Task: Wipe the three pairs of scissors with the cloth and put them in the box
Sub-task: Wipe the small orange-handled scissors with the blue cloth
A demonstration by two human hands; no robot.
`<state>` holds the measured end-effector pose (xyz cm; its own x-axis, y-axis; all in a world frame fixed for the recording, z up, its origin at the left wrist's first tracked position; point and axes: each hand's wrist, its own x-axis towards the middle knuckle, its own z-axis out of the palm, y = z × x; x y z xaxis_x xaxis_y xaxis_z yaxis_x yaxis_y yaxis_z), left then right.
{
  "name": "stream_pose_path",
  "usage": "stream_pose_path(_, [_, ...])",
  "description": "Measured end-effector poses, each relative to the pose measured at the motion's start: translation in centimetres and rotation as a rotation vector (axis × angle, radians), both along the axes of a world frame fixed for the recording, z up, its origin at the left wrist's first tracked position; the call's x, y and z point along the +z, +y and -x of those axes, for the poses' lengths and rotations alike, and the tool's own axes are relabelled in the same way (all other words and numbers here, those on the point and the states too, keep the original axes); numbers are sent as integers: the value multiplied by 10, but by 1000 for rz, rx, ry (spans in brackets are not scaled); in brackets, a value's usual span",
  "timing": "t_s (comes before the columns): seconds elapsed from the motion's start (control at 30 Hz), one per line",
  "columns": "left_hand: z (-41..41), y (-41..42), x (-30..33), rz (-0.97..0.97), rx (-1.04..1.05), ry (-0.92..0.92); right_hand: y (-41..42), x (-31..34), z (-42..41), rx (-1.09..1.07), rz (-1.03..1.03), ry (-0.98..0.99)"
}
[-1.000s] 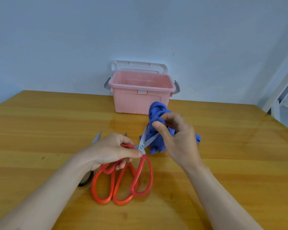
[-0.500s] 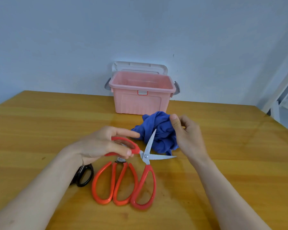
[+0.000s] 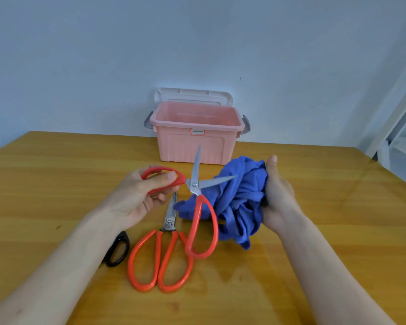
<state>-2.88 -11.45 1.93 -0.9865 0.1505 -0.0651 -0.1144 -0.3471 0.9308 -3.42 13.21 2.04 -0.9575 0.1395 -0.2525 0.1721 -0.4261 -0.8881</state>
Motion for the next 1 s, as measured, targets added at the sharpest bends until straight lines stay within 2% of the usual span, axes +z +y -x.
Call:
stream_pose_path(0.13, [0, 2, -2, -46, 6, -21, 1, -3, 4, 8, 158, 33])
stream_pose_path(0.23, [1, 7, -4, -47, 55, -50, -1, -2, 1, 90, 150, 165])
stream_pose_path(0.33, [-1, 16, -3, -24, 76, -56, -2, -6, -2, 127, -42, 248])
stream_pose_path(0.43, [-4, 22, -3, 83, 103, -39, -8, -7, -4, -62, -403, 344])
stream_pose_path(0.53, [-8, 22, -3, 63, 14, -29, -10, -6, -4, -202, -458, 484])
stream_pose_path(0.7, [-12, 16, -5, -46, -292, -49, -16, -9, -9, 5, -474, 503])
stream_pose_path(0.77, [-12, 13, -7, -38, -347, -35, -17, -9, -10, 59, -497, 515])
stream_pose_path(0.9, [-11, 14, -7, 13, -312, 39, -16, -9, -10, 127, -515, 498])
stream_pose_path(1.0, [-12, 20, -4, -89, -222, 68, -20, -13, -9, 185, -480, 410])
